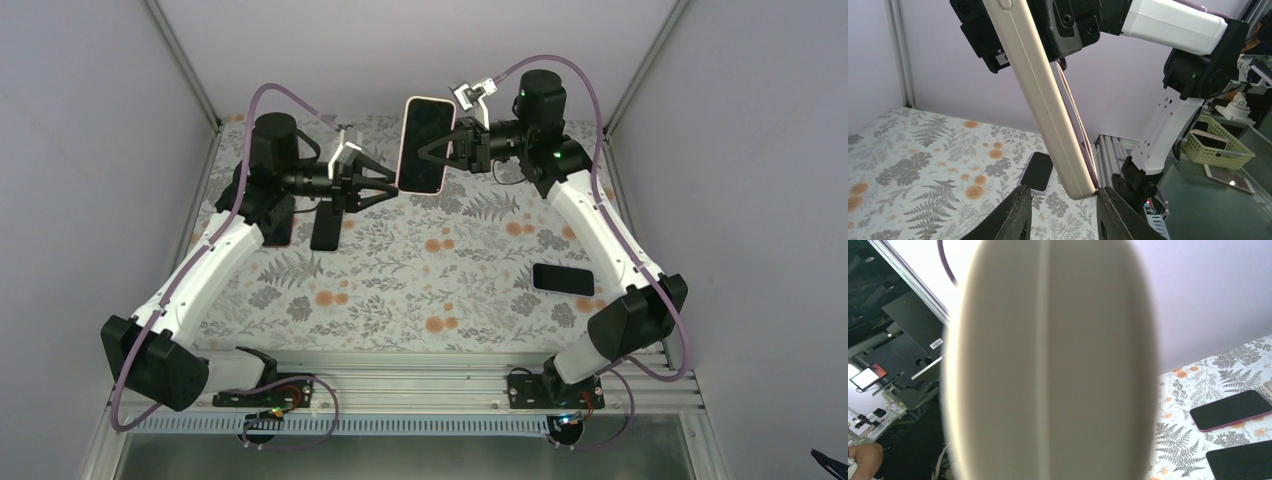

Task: Take the phone out of the phone case
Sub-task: Remove the phone case from the phone.

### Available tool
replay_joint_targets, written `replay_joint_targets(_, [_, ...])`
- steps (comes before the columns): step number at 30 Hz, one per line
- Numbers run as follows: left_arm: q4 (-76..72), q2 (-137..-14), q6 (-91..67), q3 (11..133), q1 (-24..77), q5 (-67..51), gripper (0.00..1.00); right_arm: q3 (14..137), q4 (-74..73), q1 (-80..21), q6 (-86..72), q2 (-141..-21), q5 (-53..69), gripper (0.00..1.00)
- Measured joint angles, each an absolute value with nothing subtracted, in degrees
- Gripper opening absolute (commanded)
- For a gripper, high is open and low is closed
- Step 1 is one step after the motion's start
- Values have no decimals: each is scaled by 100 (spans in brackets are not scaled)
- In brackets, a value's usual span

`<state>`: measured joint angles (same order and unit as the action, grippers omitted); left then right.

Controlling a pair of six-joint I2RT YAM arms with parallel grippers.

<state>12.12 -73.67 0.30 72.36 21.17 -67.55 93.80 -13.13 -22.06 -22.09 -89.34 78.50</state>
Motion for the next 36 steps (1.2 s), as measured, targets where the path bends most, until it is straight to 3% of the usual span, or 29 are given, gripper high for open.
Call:
replay_joint_targets(8, [1214, -7397, 38, 7236, 2123, -6628, 21, 9378, -1308, -2204, -2187, -8932, 7773, 4])
replay_joint_targets(36, [847, -7609, -690, 6984, 1944, -6624, 11, 9196, -1131, -2248, -1822, -8934, 7555, 4])
